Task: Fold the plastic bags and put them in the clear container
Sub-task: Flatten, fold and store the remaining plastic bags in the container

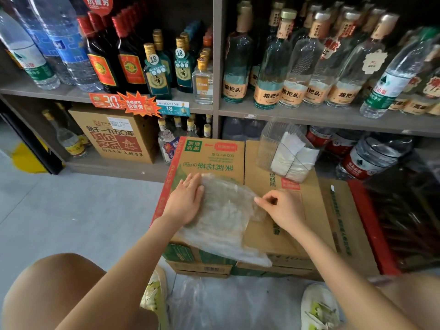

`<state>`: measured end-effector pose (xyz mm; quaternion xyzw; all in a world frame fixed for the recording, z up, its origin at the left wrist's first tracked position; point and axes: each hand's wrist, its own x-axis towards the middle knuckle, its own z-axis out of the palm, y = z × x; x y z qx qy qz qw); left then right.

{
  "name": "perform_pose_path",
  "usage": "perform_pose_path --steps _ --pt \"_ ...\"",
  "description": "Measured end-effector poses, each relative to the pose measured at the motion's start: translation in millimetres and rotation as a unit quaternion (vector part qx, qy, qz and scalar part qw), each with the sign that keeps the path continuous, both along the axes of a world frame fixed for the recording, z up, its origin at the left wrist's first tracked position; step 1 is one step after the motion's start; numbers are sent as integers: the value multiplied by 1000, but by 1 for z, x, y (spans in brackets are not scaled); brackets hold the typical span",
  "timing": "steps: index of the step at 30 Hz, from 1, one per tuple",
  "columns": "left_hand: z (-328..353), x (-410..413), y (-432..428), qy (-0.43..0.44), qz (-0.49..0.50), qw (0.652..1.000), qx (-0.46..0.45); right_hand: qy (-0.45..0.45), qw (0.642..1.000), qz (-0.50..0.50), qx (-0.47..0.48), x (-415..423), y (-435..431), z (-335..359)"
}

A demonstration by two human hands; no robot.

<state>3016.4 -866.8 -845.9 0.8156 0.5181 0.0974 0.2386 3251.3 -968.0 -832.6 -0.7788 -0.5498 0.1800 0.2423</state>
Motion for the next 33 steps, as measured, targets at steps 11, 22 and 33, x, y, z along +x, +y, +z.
perform_pose_path --steps 11,22,33 --pt "-24 -27 0 73 -64 992 75 339 940 30 25 8 -8 33" --pt "-29 -28 3 55 -63 993 80 326 944 -24 -33 3 -18 21" --pt "12 -20 10 -280 143 942 -119 98 980 171 -14 30 3 41"
